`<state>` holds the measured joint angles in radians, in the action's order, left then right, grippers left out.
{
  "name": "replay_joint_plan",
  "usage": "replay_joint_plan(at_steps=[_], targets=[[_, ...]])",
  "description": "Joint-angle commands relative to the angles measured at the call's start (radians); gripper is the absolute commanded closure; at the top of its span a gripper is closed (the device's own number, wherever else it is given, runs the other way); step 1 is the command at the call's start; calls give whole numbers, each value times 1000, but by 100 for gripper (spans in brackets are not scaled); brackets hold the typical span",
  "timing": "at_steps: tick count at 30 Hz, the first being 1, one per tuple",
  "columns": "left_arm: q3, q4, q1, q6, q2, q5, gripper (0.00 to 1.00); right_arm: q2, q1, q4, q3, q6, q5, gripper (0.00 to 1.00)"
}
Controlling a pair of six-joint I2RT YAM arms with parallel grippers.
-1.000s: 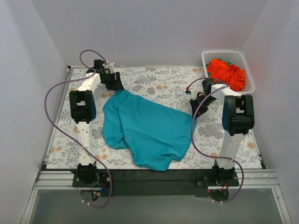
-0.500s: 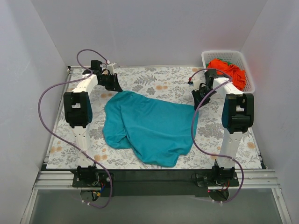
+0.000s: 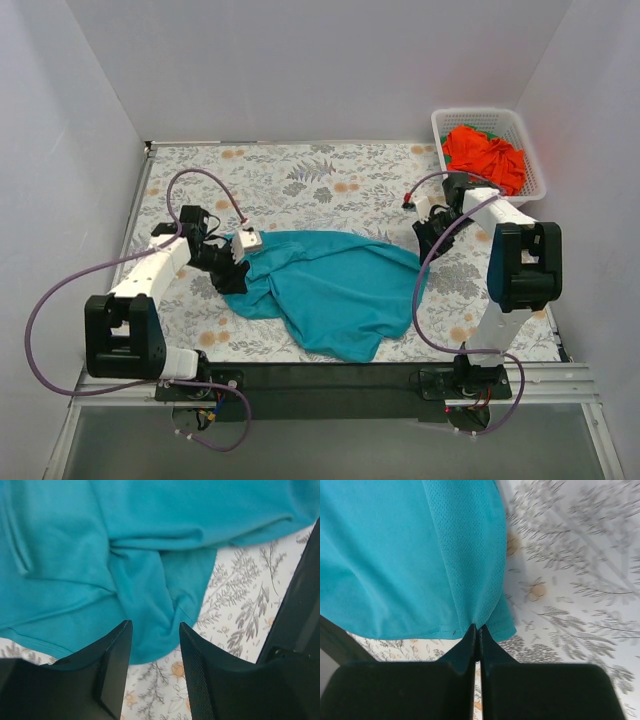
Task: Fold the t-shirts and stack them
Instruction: Flatten the tshirt out
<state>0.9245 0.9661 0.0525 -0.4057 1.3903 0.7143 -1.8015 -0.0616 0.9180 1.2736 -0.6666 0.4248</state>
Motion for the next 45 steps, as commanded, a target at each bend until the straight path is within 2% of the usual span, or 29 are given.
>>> replay_joint_plan(at_steps=[1, 4, 5, 7, 9, 12, 16, 21, 28, 39, 43, 44, 45], targets=[[-21, -9, -16, -101, -102, -43, 58, 42, -10, 53, -57, -63, 45, 99], [20, -108, -25, 129, -113, -18, 58, 60, -17, 51, -95, -71, 48, 99], [46, -197, -25, 304, -79, -33, 61, 62, -17, 50, -100, -70, 49, 99], [95, -278, -25, 481, -22, -70, 64, 62, -17, 48, -99, -67, 49, 99], [175, -253, -25, 597, 89, -50, 65, 62, -17, 45, -89, -62, 52, 99], [197, -250, -25, 684, 160, -18, 66, 54, -18, 42, -73, -53, 42, 99], [171, -334, -19, 706, 187, -45, 65, 50, -17, 42, -50, -31, 31, 99], [168, -336, -2, 693, 243, -65, 62, 37, -17, 42, -33, -8, 29, 99], [129, -424, 44, 679, 271, -122, 56, 14, -17, 47, -25, -10, 22, 99], [116, -474, 101, 631, 317, -211, 54, 7, -17, 48, -16, -10, 22, 99], [111, -484, 107, 628, 317, -219, 62, 8, -15, 50, -14, -11, 14, 99], [114, -484, 107, 627, 317, -220, 66, 8, -15, 50, -13, -10, 12, 99], [117, -486, 107, 628, 312, -225, 78, 7, -15, 50, -10, -10, 6, 99]])
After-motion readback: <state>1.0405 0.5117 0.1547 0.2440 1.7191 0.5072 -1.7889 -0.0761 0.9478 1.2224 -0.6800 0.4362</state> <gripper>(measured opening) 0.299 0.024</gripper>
